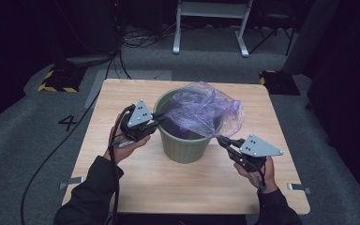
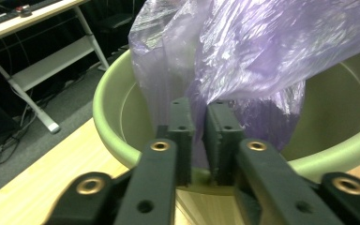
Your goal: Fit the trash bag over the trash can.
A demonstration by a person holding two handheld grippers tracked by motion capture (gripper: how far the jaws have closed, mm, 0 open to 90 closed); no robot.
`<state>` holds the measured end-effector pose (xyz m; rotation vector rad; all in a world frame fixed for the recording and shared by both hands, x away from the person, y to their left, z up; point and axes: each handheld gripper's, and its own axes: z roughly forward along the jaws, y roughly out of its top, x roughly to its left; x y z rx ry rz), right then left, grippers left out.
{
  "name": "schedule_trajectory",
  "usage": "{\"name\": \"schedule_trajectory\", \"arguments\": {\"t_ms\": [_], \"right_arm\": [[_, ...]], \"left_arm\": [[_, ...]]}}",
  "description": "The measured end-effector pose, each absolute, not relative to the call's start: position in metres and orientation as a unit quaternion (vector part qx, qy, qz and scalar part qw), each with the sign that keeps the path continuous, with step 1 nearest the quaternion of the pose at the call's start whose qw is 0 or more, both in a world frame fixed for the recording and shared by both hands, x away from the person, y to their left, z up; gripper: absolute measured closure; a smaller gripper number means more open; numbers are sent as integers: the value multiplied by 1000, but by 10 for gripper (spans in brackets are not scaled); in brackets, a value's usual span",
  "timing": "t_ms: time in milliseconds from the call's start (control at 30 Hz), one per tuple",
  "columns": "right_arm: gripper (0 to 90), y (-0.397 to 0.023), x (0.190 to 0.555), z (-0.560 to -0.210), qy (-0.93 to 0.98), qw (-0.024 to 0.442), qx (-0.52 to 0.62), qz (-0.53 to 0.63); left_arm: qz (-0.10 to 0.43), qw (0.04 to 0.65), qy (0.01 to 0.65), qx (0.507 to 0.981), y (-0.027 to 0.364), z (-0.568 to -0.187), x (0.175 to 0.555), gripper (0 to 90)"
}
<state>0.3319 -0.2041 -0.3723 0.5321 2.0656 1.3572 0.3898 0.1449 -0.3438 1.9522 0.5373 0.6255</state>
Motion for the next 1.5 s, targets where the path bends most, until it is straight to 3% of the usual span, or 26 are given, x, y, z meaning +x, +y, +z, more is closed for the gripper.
{"name": "schedule_trajectory", "arguments": {"t_ms": [133, 200, 300, 400, 567, 633, 733, 767, 933, 1100, 1333, 1367, 1500], "right_arm": [[880, -199, 329, -368, 780, 310, 190, 509], [878, -197, 327, -365, 781, 314, 182, 508], [877, -192, 325, -360, 784, 315, 173, 506], [858, -188, 324, -357, 788, 314, 164, 503], [836, -179, 322, -356, 793, 310, 149, 504], [836, -176, 321, -355, 794, 308, 144, 504], [836, -173, 318, -354, 795, 307, 139, 505], [832, -172, 316, -354, 796, 305, 134, 506], [807, -173, 310, -355, 796, 299, 131, 510], [811, -175, 305, -359, 798, 284, 128, 516], [886, -171, 303, -370, 802, 268, 125, 519], [888, -170, 303, -371, 804, 267, 127, 517], [891, -163, 305, -376, 809, 263, 122, 511]], "left_arm": [[258, 495, 220, 800, 143, -341, 386, 602], [260, 499, 219, 797, 141, -337, 382, 446], [259, 505, 209, 797, 137, -334, 378, 325], [255, 509, 188, 800, 126, -325, 370, 255], [244, 511, 161, 808, 109, -318, 364, 233], [250, 500, 153, 815, 101, -319, 362, 276], [259, 489, 148, 820, 96, -319, 361, 512], [255, 490, 136, 822, 95, -321, 360, 632], [265, 489, 136, 820, 104, -324, 359, 897], [266, 489, 139, 819, 117, -330, 355, 899], [261, 491, 157, 816, 132, -341, 350, 898], [255, 496, 163, 814, 134, -342, 350, 842], [228, 519, 181, 804, 131, -339, 346, 406]]}}
